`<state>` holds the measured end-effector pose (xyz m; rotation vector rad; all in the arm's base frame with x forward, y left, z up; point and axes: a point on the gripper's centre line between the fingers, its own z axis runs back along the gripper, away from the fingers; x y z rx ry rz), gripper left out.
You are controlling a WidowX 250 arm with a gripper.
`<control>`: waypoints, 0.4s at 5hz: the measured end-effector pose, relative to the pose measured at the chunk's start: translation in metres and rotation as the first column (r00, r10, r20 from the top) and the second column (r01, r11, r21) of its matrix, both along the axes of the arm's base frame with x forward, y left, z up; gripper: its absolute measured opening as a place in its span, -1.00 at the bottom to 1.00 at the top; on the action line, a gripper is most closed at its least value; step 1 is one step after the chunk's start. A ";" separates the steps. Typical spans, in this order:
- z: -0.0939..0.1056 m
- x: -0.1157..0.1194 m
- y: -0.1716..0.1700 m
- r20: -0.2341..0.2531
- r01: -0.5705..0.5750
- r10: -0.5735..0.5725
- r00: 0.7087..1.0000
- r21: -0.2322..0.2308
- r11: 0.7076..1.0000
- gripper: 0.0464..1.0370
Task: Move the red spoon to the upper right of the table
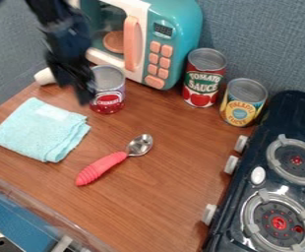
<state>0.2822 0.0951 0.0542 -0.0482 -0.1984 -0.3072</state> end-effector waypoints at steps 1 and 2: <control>-0.021 0.006 -0.050 -0.072 0.079 -0.077 0.994 0.022 0.997 0.93; -0.040 0.005 -0.074 -0.139 0.123 -0.111 0.984 0.079 0.989 0.93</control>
